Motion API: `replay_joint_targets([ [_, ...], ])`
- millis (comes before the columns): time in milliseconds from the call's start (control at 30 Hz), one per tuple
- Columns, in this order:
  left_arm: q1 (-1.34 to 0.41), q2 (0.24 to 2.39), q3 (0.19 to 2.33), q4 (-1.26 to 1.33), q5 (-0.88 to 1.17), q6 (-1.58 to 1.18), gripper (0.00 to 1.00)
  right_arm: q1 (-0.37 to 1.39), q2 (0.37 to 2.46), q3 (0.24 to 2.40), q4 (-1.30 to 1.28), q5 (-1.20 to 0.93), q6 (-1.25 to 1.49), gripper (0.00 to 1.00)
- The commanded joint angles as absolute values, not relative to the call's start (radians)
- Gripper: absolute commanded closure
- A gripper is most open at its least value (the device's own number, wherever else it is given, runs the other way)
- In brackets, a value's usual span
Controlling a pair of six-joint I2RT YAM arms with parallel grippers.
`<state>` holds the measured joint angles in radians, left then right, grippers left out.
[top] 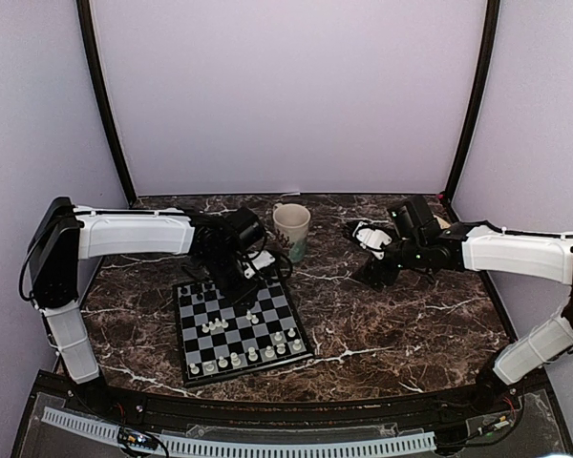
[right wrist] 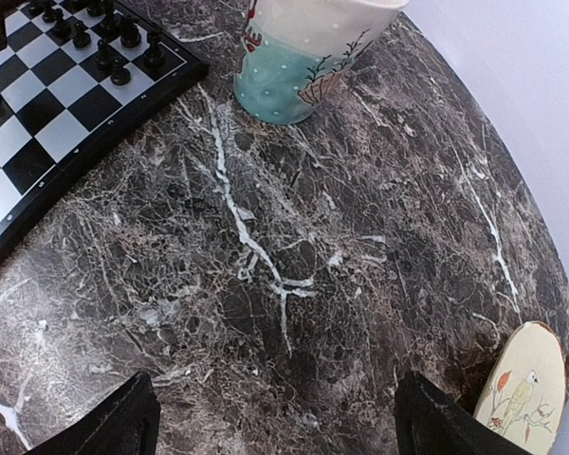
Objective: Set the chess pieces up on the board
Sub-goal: Pick up the pawn from the chessboard.
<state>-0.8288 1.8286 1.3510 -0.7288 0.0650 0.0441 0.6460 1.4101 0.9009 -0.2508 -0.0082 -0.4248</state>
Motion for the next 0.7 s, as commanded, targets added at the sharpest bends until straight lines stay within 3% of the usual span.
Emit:
replay_joint_targets([
  [0, -0.833, 1.863, 1.381, -0.746, 0.053, 0.034, 0.73, 0.641, 1.409, 0.915, -0.253, -0.061, -0.433, 0.15],
  [667, -0.836, 1.878, 1.378, -0.803, 0.093, 0.040, 0.64, 0.642, 1.437, 0.931, -0.276, -0.068, -0.434, 0.18],
])
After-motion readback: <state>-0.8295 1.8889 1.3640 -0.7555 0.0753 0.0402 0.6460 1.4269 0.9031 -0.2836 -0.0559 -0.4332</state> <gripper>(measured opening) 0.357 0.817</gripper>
